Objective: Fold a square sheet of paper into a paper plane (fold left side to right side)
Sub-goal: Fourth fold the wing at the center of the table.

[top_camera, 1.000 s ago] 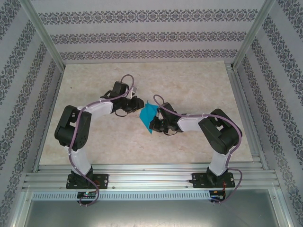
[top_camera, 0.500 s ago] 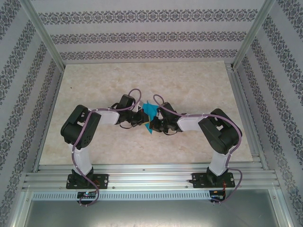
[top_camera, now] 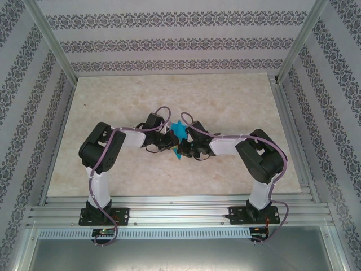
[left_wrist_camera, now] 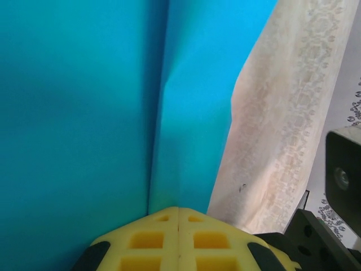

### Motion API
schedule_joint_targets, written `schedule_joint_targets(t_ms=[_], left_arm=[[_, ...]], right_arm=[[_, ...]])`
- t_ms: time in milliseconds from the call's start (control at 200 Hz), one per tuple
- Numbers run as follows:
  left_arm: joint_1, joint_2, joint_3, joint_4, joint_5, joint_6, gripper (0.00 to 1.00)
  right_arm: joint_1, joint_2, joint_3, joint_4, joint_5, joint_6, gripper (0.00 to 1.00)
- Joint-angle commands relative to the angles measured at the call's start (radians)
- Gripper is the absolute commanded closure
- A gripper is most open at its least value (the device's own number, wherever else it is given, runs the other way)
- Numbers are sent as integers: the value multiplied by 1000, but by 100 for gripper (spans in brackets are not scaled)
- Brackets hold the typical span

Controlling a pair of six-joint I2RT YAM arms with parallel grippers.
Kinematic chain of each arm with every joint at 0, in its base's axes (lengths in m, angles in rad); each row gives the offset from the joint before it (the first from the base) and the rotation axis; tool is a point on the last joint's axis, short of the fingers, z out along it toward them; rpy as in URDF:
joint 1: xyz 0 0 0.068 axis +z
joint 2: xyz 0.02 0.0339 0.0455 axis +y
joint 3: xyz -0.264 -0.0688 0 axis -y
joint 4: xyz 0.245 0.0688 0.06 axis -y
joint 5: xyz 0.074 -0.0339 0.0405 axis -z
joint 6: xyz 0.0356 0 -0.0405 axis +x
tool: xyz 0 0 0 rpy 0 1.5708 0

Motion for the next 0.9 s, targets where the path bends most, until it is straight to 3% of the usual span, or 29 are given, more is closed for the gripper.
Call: schedule_joint_targets(t_ms=[0,405,894], left_arm=[[-13,31,50,-11,-86,24,94],[11,119,199,-44,-146,42,91],[98,252,406,-107,-132,72,90]], right_arm=[[25,82,-28,-171,101,-30,94],[31,95,-15,-211,117,-45,94],[31,98,-23,-207,107,-42,95]])
